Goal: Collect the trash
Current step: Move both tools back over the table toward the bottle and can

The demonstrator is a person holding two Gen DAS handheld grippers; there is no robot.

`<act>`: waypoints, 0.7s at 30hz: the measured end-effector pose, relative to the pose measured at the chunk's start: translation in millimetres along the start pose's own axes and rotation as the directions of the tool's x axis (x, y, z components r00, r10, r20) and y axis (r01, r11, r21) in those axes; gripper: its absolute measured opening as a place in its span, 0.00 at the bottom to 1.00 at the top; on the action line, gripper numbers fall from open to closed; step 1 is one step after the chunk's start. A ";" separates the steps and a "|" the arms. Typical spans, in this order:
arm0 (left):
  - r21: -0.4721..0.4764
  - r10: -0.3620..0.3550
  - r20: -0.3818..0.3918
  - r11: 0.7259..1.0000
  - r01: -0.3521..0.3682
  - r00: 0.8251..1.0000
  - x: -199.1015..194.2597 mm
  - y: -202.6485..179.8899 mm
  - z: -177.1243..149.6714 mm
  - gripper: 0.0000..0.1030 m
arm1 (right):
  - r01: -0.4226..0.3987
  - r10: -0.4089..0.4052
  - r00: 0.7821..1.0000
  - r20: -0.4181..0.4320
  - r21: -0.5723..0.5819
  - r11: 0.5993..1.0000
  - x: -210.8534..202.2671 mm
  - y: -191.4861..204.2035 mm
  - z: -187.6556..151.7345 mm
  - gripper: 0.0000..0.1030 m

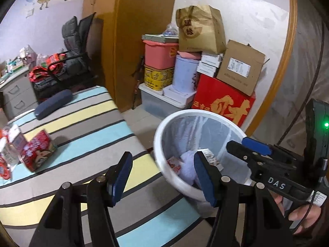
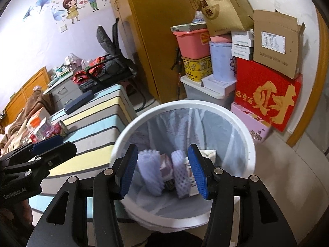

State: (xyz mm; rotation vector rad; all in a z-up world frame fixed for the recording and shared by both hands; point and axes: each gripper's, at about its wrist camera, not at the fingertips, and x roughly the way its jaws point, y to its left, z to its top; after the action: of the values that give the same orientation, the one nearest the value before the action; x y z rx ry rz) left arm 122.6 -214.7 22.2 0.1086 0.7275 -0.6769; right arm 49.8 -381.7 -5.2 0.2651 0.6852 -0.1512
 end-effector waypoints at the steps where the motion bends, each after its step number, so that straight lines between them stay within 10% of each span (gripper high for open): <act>1: -0.004 0.004 0.002 1.000 -0.004 1.000 -2.8 3.3 -1.5 0.62 | -0.002 0.002 1.000 0.002 -0.006 1.000 -0.4 3.6 -0.4 0.51; 21: -0.134 0.161 0.059 0.979 -0.152 0.985 -61.3 96.7 -29.4 0.64 | -0.131 0.133 0.991 0.013 -0.132 0.983 9.8 89.9 -0.9 0.51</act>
State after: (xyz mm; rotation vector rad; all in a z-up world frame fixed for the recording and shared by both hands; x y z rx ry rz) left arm 130.7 -96.9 26.7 0.0231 0.6858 -0.4798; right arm 76.9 -296.1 5.1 0.1818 0.6506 0.0178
